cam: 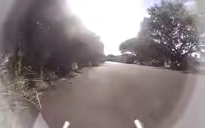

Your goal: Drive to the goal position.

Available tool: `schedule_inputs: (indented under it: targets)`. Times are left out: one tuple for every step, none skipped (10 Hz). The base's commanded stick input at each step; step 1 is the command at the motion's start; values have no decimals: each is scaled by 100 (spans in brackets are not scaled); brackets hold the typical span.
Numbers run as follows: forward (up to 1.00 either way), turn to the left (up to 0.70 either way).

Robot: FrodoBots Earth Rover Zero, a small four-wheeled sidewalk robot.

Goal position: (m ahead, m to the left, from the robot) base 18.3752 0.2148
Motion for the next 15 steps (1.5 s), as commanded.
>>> schedule_inputs:
  targets:
    - [70,-35]
    - [70,-34]
    - [70,-34]
    - [70,-34]
    - [70,-34]
    - [70,-33]
    - [70,-33]
    - [70,0]
    - [70,0]
    - [70,0]
    - [70,0]
    - [70,0]
    - [70,0]
    - [70,0]
    - [70,0]
